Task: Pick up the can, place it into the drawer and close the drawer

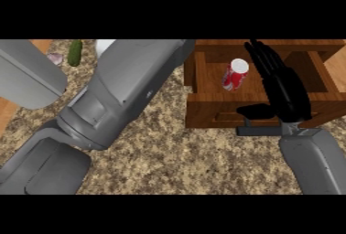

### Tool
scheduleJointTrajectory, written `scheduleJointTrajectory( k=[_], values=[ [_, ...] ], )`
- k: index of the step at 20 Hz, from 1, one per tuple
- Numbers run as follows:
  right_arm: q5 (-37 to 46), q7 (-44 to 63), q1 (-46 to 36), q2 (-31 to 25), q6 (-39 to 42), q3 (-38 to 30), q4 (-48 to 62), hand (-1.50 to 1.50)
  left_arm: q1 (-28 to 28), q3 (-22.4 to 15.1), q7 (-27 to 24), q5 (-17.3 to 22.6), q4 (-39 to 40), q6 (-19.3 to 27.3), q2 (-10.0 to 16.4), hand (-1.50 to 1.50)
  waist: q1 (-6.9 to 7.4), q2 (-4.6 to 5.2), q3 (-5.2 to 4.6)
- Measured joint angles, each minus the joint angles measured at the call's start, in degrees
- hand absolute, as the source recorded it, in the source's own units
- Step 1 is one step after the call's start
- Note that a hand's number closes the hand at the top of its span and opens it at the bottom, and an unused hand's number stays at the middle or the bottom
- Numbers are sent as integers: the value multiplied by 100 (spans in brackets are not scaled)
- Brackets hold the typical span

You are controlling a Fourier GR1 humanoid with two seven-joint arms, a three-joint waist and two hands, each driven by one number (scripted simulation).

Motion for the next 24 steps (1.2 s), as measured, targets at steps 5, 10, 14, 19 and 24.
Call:
scheduleJointTrajectory(
  k=[5, 10, 14, 19, 24],
  values=[
    [431, -396, -429, 249, -706, 15, 1277, -150, 147, 71, 21, -69, -89, -93, 186, -150, 74, -21, 0],
    [735, -611, -1072, 396, -1393, -218, 2624, -150, 313, 58, 167, -171, -297, -140, 374, -150, 184, -39, -1],
    [1020, -606, -1549, 513, -2056, -407, 3519, -150, 543, 30, 302, -236, -587, -189, 537, -150, 271, -55, -2],
    [1214, -597, -2312, 590, -2674, -668, 4530, -150, 724, -38, 623, -324, -949, -239, 780, -150, 380, -53, -2],
    [1282, -672, -2968, 554, -3062, -902, 5375, -150, 992, -107, 875, -387, -1391, -330, 1009, -150, 483, -48, -5]
  ],
)
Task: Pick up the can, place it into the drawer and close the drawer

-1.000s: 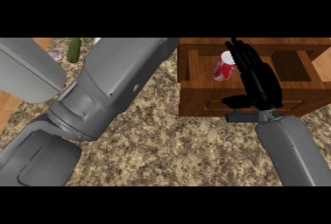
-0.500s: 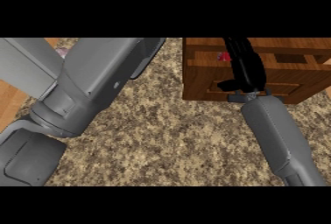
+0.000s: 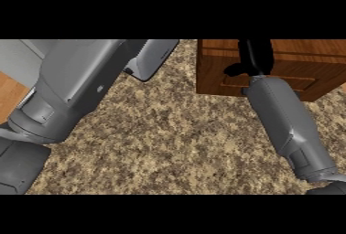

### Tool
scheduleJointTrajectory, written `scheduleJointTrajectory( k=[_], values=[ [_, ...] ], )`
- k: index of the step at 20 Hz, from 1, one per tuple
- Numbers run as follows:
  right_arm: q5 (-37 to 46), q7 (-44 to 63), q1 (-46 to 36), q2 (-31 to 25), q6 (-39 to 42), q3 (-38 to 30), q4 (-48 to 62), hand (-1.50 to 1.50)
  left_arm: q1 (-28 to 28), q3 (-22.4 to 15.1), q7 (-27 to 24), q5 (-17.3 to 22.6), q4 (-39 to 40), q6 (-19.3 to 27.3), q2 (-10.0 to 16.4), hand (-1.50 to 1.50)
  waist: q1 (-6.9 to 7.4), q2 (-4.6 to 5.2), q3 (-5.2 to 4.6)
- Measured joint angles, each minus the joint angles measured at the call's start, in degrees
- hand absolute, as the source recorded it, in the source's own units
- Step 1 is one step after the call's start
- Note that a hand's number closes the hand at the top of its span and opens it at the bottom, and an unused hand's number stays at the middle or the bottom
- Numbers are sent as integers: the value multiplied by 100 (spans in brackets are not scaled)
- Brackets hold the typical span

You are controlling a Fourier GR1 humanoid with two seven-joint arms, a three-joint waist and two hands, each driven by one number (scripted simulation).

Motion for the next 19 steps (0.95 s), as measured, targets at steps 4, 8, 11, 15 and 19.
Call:
scheduleJointTrajectory(
  k=[4, 8, 11, 15, 19],
  values=[
    [65, 0, -413, -39, -144, -115, 540, -150, 298, -42, 117, -18, -394, -105, 174, -150, 84, 21, 1],
    [120, 10, -761, -46, -164, -184, 973, -150, 541, -83, 179, -61, -726, -101, 275, -150, 122, 56, 11],
    [72, -100, -932, -79, -131, -274, 1198, -150, 705, -113, 273, -63, -972, -158, 346, -150, 143, 84, 24],
    [-146, -476, -1041, -65, -17, -466, 1336, -150, 912, -112, 385, -63, -1271, -194, 511, -150, 129, 108, 40],
    [-338, -861, -1086, -66, 12, -658, 1415, -150, 1168, -94, 449, -36, -1604, -309, 717, -150, 127, 121, 47]
  ],
)
